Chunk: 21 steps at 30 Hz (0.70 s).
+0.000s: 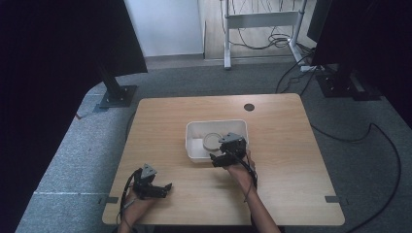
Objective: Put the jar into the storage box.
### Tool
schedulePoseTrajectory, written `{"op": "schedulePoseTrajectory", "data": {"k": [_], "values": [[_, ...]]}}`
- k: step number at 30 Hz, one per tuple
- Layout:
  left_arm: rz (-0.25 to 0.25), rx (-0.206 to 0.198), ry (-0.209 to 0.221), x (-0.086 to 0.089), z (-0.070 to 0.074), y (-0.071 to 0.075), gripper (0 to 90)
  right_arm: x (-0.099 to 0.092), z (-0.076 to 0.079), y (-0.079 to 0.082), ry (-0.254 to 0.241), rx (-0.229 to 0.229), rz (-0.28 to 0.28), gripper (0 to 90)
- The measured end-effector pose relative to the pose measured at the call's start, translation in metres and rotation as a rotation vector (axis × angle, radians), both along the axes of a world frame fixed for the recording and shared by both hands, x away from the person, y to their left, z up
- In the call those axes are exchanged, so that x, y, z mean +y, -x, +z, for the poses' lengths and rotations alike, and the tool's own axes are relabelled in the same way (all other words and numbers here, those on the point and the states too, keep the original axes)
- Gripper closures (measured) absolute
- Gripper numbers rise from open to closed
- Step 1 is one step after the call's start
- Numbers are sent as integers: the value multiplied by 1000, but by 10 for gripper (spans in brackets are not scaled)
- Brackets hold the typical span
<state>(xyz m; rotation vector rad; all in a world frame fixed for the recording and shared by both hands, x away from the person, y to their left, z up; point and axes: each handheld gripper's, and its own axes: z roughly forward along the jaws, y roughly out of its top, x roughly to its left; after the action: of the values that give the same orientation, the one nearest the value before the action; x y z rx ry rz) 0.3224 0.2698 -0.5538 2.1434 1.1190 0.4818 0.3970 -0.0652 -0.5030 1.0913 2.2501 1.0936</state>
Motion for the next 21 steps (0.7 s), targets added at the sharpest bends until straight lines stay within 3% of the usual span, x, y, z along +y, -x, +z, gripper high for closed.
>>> {"op": "schedulePoseTrajectory", "data": {"k": [21], "values": [[7,1,2,-1,0,1,0,-17,9,22,0,-11,70,28]]}}
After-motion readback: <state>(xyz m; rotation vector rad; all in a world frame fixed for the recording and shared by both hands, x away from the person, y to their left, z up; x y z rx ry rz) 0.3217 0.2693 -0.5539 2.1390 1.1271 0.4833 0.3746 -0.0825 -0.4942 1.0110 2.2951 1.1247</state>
